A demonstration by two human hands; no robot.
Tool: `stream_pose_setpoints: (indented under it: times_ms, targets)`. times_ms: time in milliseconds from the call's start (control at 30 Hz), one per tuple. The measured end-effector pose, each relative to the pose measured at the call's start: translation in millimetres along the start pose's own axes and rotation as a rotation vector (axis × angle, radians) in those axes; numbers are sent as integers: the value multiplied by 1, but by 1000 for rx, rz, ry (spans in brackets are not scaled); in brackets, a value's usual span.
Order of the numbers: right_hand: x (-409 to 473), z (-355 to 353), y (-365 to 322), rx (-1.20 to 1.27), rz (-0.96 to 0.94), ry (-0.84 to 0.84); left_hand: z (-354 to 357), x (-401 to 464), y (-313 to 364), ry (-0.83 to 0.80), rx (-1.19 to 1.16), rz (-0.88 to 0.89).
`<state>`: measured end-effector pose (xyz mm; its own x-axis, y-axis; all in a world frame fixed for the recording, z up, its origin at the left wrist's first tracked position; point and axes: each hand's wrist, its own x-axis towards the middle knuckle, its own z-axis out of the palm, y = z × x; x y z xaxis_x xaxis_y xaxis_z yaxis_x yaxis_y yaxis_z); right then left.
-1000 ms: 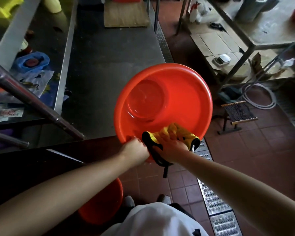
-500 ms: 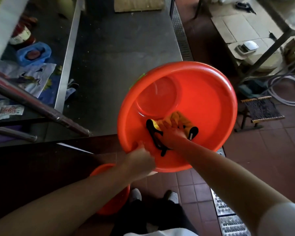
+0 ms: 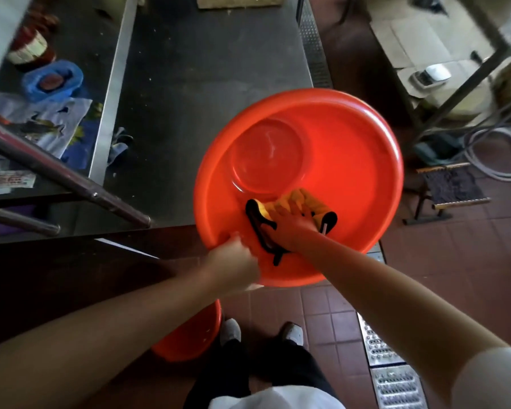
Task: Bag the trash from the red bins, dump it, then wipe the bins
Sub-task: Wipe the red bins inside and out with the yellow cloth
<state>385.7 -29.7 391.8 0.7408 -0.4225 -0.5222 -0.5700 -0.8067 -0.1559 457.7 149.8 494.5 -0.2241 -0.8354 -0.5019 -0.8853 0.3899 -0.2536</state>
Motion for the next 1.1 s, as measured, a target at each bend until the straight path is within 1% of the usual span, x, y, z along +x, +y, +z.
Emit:
stream_pose_setpoints:
  times_ms: [33, 167, 333, 433, 633, 733, 867, 1000, 1067, 1100]
  targets:
    - [-14, 0, 0, 4, -19, -10, -1, 0, 0, -26, -20, -15]
    - [-72, -2, 6, -15, -72, -9, -9, -4, 1, -78, 28, -79]
    - [-129, -1, 10, -76, -148, 37, -26, -9, 1, -60, 26, -65]
    - [-138, 5, 8, -117, -144, 24, -28, -13, -1, -61, 64, -78]
    - [-136, 4, 10, -248, -151, 113, -23, -20, -15, -8, 12, -160]
    - [-139, -8, 20, -304, -175, 124, -23, -29, -30, -9, 97, -204]
    - [-146, -27, 31, -484, -180, 80, -32, -45, -56, -131, 245, -242]
    - [-155, -45, 32, -657, -137, 42, -50, -55, -76, -149, 404, -233]
    - [-159, -48, 32, -740, -100, 83, -56, -53, -76, -171, 421, -244]
    - [-159, -47, 33, -748, -117, 131, -56, -50, -71, -185, 406, -254]
